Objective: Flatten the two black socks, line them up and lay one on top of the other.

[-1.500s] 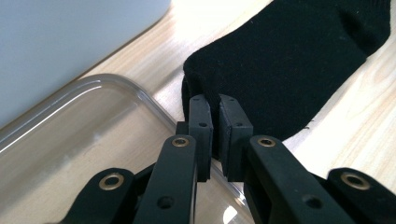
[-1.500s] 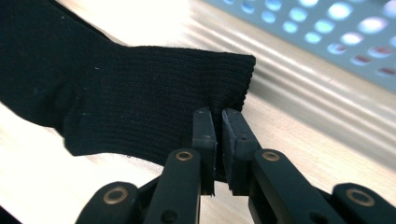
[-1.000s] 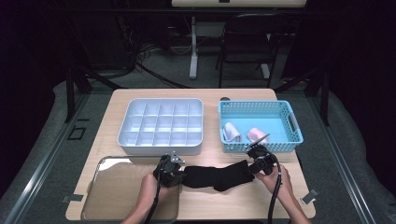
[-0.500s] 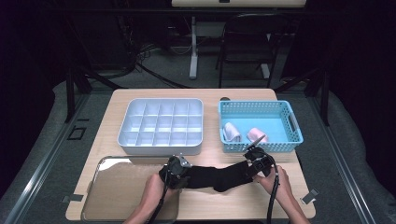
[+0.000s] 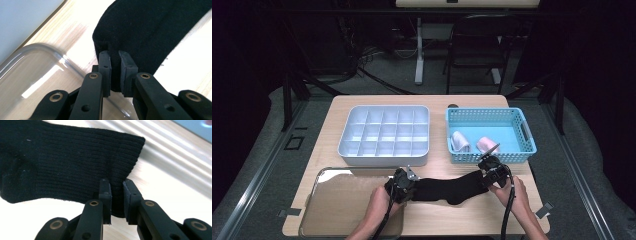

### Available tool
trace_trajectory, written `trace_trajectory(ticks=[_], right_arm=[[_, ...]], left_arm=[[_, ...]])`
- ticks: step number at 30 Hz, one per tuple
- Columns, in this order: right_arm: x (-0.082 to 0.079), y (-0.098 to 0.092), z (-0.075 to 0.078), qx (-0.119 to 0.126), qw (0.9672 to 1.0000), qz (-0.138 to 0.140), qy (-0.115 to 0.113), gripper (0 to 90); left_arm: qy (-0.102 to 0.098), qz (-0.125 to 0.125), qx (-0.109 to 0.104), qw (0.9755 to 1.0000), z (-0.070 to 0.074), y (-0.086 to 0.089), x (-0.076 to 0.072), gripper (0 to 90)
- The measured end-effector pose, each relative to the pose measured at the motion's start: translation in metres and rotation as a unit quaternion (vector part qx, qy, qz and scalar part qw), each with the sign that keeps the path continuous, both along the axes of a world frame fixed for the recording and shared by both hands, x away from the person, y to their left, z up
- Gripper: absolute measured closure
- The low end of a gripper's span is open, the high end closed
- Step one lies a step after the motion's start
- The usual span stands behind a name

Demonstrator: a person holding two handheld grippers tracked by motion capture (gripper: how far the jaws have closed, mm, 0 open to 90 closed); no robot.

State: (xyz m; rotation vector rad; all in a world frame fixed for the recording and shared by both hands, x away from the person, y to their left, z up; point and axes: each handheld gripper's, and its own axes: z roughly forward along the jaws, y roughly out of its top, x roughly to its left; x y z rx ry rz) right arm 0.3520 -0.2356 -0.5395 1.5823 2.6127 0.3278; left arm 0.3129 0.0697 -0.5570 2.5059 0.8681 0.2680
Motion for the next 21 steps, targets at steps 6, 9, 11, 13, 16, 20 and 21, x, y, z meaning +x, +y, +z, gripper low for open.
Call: trace_trajectory(ticks=[6, 9, 11, 13, 16, 20, 21], right_arm=[[0.000, -0.001, -0.001, -0.008, 0.9999, -0.006, -0.013, 79.1], [0.002, -0.006, 0.001, -0.004, 1.0000, 0.002, 0.003, 78.6], [0.002, -0.007, -0.001, 0.015, 0.9999, -0.008, -0.001, 78.6], [0.002, -0.009, -0.001, 0.018, 0.9998, -0.007, 0.001, 78.6], [0.003, -0.012, 0.000, 0.036, 0.9993, -0.010, 0.007, 79.2], [0.001, -0.015, 0.008, 0.043, 0.9989, -0.014, 0.005, 79.3], [0.000, -0.016, 0.010, 0.049, 0.9987, -0.013, 0.006, 79.3]], left_arm=[[0.001, 0.000, -0.005, 1.0000, -0.001, -0.001, 0.000, 81.8], [0.000, 0.001, -0.005, 1.0000, -0.001, -0.001, 0.000, 81.0], [0.000, 0.002, -0.007, 1.0000, -0.001, -0.001, 0.000, 80.8], [0.003, 0.005, -0.013, 0.9999, -0.001, 0.000, 0.000, 80.7], [0.006, 0.008, -0.020, 0.9998, -0.002, 0.001, 0.001, 80.9], [0.010, 0.010, -0.030, 0.9995, -0.002, 0.002, 0.002, 81.0], [0.010, 0.010, -0.031, 0.9994, -0.002, 0.002, 0.002, 80.9]])
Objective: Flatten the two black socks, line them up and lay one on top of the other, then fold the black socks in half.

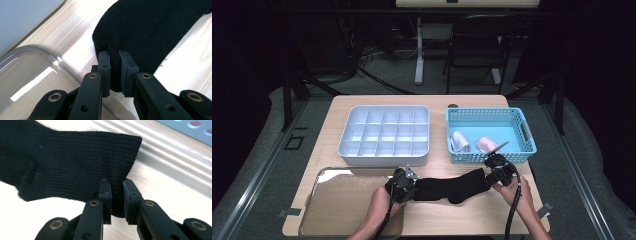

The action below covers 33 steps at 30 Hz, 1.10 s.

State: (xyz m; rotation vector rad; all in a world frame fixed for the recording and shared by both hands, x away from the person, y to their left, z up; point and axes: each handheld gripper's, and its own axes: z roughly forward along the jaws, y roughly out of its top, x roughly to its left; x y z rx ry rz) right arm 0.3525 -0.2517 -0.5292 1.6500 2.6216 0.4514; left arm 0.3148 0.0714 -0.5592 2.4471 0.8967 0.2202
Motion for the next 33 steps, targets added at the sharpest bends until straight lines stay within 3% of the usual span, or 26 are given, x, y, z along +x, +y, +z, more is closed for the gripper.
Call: trace_trajectory(ticks=[3, 13, 15, 20, 21, 23, 27, 33], right_arm=[[-0.001, -0.002, 0.005, 0.016, 0.9999, -0.002, -0.002, 79.2], [-0.002, -0.003, 0.014, 0.021, 0.9997, 0.006, -0.007, 79.1], [-0.004, -0.002, 0.016, 0.032, 0.9993, -0.002, -0.020, 79.1], [-0.005, -0.006, 0.025, 0.053, 0.9984, 0.007, -0.018, 79.0], [-0.007, -0.004, 0.026, 0.072, 0.9971, -0.006, -0.021, 79.0], [-0.007, -0.005, 0.029, 0.079, 0.9967, 0.004, -0.021, 79.0], [-0.011, -0.003, 0.034, 0.104, 0.9939, -0.003, -0.035, 79.0], [-0.014, 0.004, 0.043, 0.122, 0.9915, 0.022, -0.041, 79.0]], left_arm=[[0.004, -0.002, -0.005, 1.0000, 0.000, 0.000, 0.001, 80.8], [-0.002, 0.001, -0.002, 1.0000, 0.000, -0.002, 0.000, 80.9], [-0.004, 0.004, -0.003, 1.0000, -0.001, -0.003, 0.000, 80.9], [-0.003, 0.005, -0.009, 0.9999, -0.001, -0.002, 0.000, 80.8], [-0.003, 0.006, -0.012, 0.9999, -0.001, -0.002, 0.000, 80.7], [-0.002, 0.007, -0.013, 0.9999, -0.001, -0.002, 0.000, 80.8], [-0.001, 0.008, -0.017, 0.9998, -0.002, -0.003, 0.001, 80.8], [-0.006, 0.013, -0.023, 0.9996, -0.003, -0.006, 0.000, 80.8]])
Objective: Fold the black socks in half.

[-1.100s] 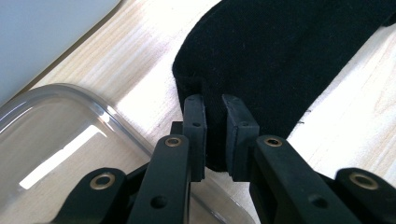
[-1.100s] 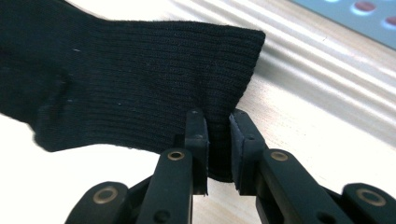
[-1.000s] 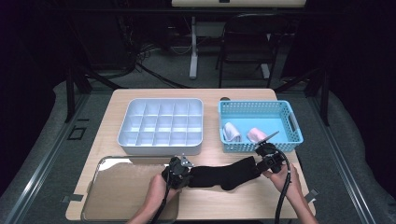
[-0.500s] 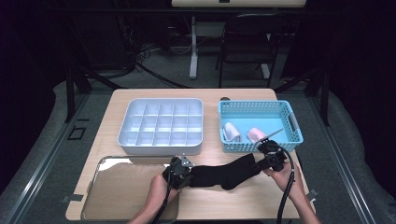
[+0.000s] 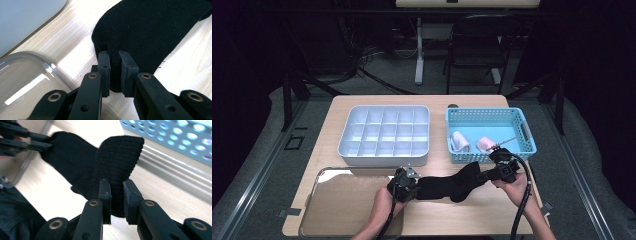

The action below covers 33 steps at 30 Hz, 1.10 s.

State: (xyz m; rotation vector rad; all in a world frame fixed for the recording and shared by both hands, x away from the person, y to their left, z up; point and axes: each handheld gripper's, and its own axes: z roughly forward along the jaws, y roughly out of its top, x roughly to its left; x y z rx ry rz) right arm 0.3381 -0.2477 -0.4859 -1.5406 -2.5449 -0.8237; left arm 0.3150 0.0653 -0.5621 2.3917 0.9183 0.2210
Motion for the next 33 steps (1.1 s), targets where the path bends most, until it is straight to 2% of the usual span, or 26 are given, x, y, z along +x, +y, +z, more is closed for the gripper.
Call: trace_trajectory(ticks=[6, 12, 18, 25, 28, 29, 30, 33], right_arm=[[-0.002, 0.008, 0.006, 0.022, 0.9996, 0.012, -0.010, 79.0], [-0.003, 0.017, 0.008, 0.031, 0.9992, 0.019, -0.015, 79.0], [-0.004, 0.033, 0.009, 0.029, 0.9988, 0.032, -0.023, 78.9], [-0.003, 0.053, 0.007, 0.024, 0.9982, 0.049, -0.023, 78.7], [-0.002, 0.067, 0.004, 0.015, 0.9974, 0.067, -0.020, 78.7], [-0.002, 0.073, 0.002, 0.023, 0.9977, 0.059, -0.023, 78.7], [0.000, 0.077, 0.001, 0.016, 0.9969, 0.073, -0.024, 78.7], [-0.003, 0.097, -0.005, 0.006, 0.9960, 0.084, -0.030, 78.7]], left_arm=[[0.005, 0.000, -0.010, 0.9999, -0.001, 0.001, 0.001, 80.8], [0.006, 0.001, -0.014, 0.9999, -0.001, 0.002, 0.001, 80.7], [0.011, 0.004, -0.024, 0.9996, -0.002, 0.004, 0.002, 80.5], [0.020, 0.006, -0.036, 0.9991, -0.002, 0.006, 0.004, 80.4], [0.023, 0.008, -0.042, 0.9988, -0.003, 0.005, 0.003, 80.4], [0.023, 0.007, -0.043, 0.9988, -0.003, 0.005, 0.003, 80.4], [0.025, 0.006, -0.045, 0.9986, -0.003, 0.004, 0.003, 80.4], [0.026, 0.009, -0.051, 0.9983, -0.003, 0.004, 0.003, 80.4]])
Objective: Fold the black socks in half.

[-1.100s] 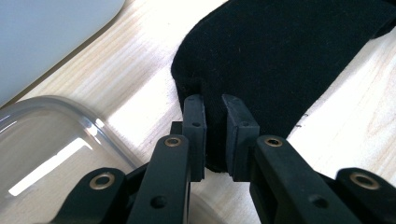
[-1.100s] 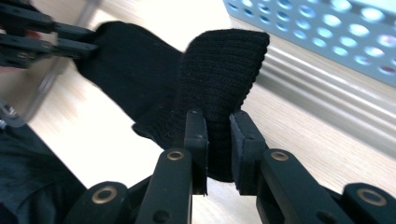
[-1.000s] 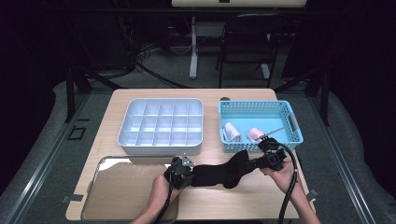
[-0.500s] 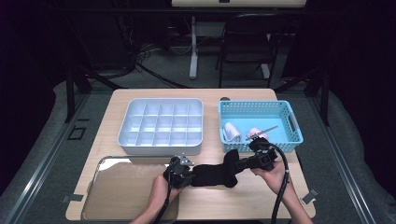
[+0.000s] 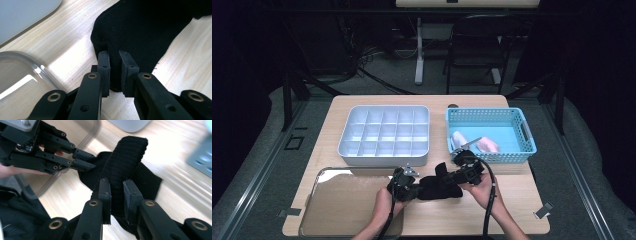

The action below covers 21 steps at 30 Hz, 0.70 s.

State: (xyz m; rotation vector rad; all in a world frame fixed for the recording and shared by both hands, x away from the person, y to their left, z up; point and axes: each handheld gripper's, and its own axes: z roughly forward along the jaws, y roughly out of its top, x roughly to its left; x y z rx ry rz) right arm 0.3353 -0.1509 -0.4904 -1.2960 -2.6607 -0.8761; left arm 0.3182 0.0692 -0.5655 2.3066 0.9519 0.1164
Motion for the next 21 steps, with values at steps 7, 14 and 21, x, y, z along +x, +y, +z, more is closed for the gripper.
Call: trace_trajectory(ticks=[7, 14, 21], right_arm=[[0.001, 0.029, -0.020, -0.040, 0.9991, 0.016, 0.001, 77.8], [0.003, 0.037, -0.028, -0.076, 0.9970, 0.009, -0.011, 77.3], [0.002, 0.047, -0.034, -0.082, 0.9962, 0.027, -0.011, 63.8]], left_arm=[[-0.006, 0.002, 0.002, 1.0000, 0.000, -0.004, -0.002, 80.0], [-0.006, 0.003, -0.002, 1.0000, -0.001, -0.004, -0.002, 79.7], [-0.002, 0.004, -0.007, 1.0000, 0.000, -0.003, -0.001, 75.8]])
